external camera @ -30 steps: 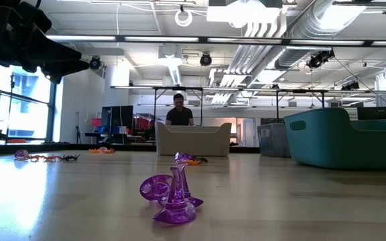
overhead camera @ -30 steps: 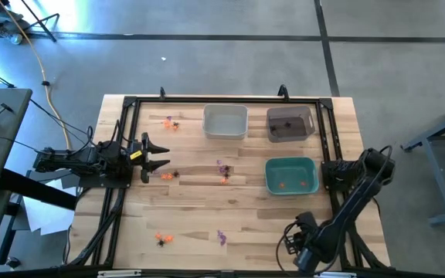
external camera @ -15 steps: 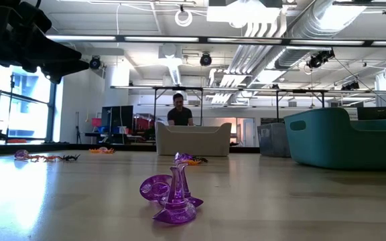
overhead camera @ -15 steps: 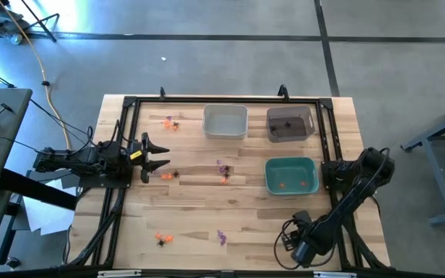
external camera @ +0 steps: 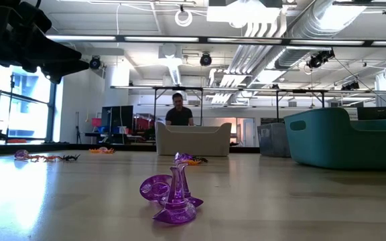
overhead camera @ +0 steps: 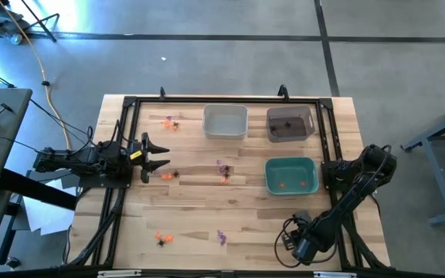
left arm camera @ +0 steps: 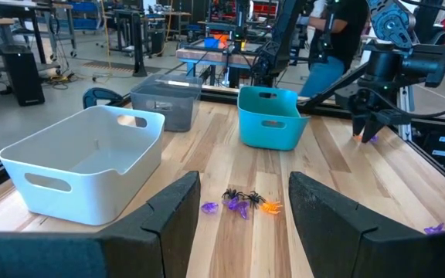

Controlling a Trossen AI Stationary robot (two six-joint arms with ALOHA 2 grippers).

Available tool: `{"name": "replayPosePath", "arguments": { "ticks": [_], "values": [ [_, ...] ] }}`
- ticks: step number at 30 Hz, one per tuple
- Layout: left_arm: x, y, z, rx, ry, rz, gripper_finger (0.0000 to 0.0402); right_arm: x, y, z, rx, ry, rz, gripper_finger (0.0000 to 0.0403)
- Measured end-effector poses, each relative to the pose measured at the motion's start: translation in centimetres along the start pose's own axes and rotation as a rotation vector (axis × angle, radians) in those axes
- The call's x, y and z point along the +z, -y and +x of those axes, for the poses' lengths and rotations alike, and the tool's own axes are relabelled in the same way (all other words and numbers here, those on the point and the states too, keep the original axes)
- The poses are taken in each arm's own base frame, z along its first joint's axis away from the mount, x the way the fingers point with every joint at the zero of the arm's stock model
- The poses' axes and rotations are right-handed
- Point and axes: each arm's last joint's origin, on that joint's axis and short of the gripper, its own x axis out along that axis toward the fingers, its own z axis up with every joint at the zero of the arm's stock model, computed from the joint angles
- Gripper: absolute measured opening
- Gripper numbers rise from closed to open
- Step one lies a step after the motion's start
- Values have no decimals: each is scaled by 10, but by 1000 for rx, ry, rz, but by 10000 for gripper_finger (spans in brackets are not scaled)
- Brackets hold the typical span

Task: Sort Halloween decoration
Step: Put the orange spider toy into the green bin

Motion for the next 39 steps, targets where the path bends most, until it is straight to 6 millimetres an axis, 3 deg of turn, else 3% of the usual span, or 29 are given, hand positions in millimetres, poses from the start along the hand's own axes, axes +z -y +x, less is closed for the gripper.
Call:
{"name": "replayPosePath", "arguments": {
  "ticks": [11, 22, 28, 39],
  "values": [
    [0, 0, 0, 0, 0, 0, 186, 1, -2, -7, 29, -12, 0, 6],
    [0, 0, 0, 0, 0, 0, 186, 6, 2, -24, 98, 30, 13, 1],
    [0, 0, 0, 0, 0, 0, 186, 13, 6, -49, 181, 42, 25, 1],
    [0, 0, 0, 0, 0, 0, 186, 46, 18, -105, 302, 87, 34, 0]
  ]
}}
